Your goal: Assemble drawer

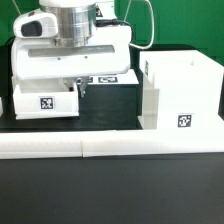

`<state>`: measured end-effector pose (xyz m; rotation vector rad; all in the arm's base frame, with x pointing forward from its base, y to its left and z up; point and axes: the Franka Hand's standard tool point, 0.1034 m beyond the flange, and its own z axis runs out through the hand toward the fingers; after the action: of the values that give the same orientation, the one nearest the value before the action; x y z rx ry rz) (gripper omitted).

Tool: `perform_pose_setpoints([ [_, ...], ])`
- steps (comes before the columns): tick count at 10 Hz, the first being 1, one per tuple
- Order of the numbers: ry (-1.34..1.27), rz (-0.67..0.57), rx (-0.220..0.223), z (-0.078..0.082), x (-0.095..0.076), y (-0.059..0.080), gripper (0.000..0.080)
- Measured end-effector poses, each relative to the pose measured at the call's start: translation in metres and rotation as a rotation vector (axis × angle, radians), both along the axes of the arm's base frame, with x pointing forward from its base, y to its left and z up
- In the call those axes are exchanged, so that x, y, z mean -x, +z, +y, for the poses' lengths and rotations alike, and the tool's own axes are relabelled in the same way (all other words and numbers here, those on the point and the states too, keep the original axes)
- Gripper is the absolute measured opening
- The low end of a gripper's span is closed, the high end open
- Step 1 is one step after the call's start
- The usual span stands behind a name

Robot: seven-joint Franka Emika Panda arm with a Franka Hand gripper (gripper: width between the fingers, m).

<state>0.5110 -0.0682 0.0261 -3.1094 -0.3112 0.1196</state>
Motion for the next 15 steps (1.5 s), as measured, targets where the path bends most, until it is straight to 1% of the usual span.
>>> perform_pose_setpoints([
  [2,0.188,-0.002,-0.001,0.005,-0.002,-0.001,0.0041],
  [5,0.482,0.002,-0.031,0.013,-0.013,0.003,0.0041],
  [6,0.545,0.0,-0.037,0.017,-0.016,0.004,0.0042],
  [10,0.764,0.003,-0.046,0.012,-0.016,0.003,0.0042],
  [11,0.856,0.007,-0.046,0.01,-0.016,0.003,0.0042],
  [13,0.973,0.007,-0.045,0.017,-0.019,0.003,0.0042],
  [14,1.063,0.012,-0.05,0.018,-0.02,0.003,0.0042],
  [15,1.087,0.013,-0.053,0.017,-0.02,0.002,0.0042],
])
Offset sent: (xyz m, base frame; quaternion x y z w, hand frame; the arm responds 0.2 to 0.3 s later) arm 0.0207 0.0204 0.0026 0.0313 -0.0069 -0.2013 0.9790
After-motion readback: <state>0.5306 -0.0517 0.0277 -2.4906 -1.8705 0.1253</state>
